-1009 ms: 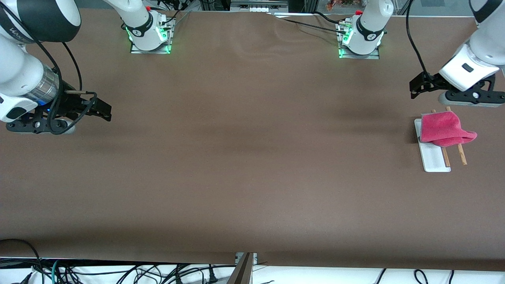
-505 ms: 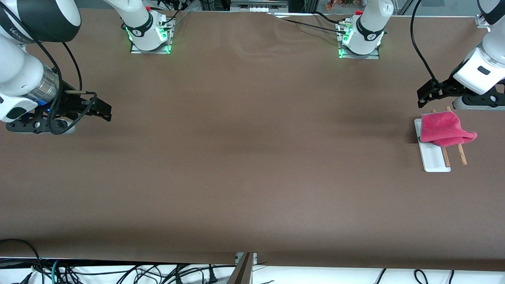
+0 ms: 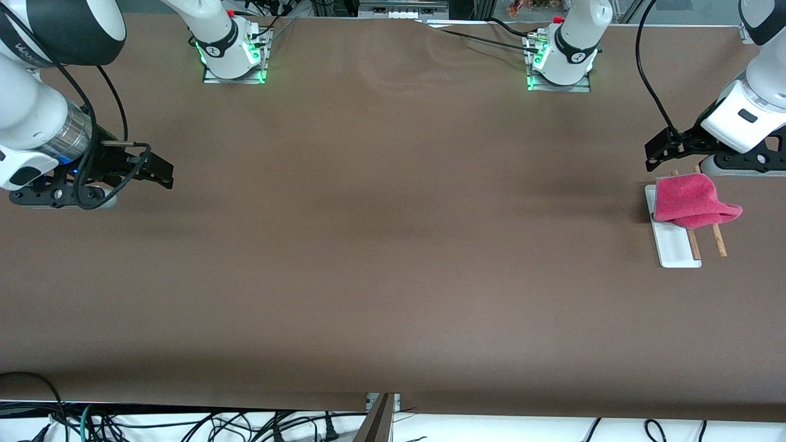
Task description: Pass towel and hang on rack
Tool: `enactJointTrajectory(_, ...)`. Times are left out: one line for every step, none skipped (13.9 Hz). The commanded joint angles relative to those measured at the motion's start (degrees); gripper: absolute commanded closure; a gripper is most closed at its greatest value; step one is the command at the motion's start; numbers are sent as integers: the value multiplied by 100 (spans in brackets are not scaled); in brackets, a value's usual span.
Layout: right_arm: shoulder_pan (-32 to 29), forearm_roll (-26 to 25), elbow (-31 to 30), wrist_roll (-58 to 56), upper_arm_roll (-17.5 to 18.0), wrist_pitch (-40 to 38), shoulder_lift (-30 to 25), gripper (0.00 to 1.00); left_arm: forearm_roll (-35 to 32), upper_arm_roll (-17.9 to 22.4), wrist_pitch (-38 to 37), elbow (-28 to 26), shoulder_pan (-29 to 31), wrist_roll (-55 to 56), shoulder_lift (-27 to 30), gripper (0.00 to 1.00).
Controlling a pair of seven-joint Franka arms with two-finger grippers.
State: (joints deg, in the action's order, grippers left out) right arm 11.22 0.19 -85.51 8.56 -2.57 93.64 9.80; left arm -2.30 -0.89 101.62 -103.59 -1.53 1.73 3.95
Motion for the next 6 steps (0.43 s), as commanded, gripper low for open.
enactJointTrajectory(-41,34,17,58,28,5,-40,0,98,-78,-143,181,65,12,-88,0)
enactJointTrajectory(-41,42,17,58,28,5,-40,0,98,-78,-143,173,65,12,-88,0)
enactJointTrajectory(-41,42,17,58,28,14,-40,0,98,-78,-143,173,65,12,-88,0)
enactJointTrajectory(-41,51,26,58,37,22,-40,0,98,-78,-143,173,73,12,-96,0)
enactJointTrajectory(-41,95,17,58,28,22,-40,0,98,-78,-143,181,73,3,-96,0)
enactJointTrajectory(-41,113,17,58,28,22,-40,0,98,-78,-134,173,73,3,-96,0)
